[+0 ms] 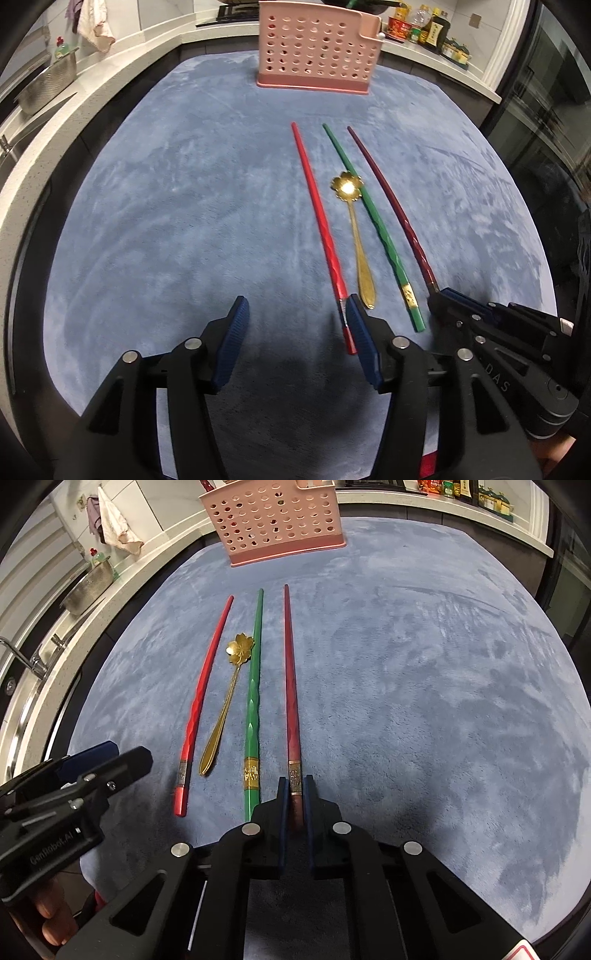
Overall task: Organize utensils
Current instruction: 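Move the left tool to a red chopstick while the right tool moves to a dark red chopstick, then grasp the red chopstick with the left tool while the right tool grasps the dark red chopstick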
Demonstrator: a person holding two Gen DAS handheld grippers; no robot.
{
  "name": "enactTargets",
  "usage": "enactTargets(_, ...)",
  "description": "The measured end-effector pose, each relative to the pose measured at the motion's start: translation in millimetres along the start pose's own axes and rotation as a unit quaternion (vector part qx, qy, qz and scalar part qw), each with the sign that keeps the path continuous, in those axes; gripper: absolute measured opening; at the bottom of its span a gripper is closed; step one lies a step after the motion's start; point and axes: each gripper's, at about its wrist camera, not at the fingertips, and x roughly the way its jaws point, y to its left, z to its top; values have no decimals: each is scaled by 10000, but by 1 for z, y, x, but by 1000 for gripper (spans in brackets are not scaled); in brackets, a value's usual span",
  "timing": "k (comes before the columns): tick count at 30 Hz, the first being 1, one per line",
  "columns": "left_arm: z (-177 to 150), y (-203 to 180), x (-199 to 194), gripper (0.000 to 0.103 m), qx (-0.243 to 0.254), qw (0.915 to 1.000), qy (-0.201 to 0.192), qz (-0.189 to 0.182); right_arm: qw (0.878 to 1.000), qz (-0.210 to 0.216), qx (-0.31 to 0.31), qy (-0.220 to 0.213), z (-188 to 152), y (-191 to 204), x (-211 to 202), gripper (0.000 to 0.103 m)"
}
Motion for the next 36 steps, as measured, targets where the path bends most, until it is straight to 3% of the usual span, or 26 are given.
enactTargets(10, -5, -4, 16, 53, -55, 9993, 280, -225, 10000, 15, 69, 14, -4, -4, -3, 7)
enactTargets(21, -8, -4, 26, 50, -95, 9992, 371, -150, 10000, 14, 65, 18, -5, -4, -2, 7)
enactTargets(30, -8, -4, 28, 29, 6, 9993, 362, 56, 10000, 10, 64, 17, -4, -4, -2, 7)
enactTargets(36, -8, -1, 27, 9, -32, 9994, 336, 84, 10000, 5, 60, 17, -5, -4, -1, 7)
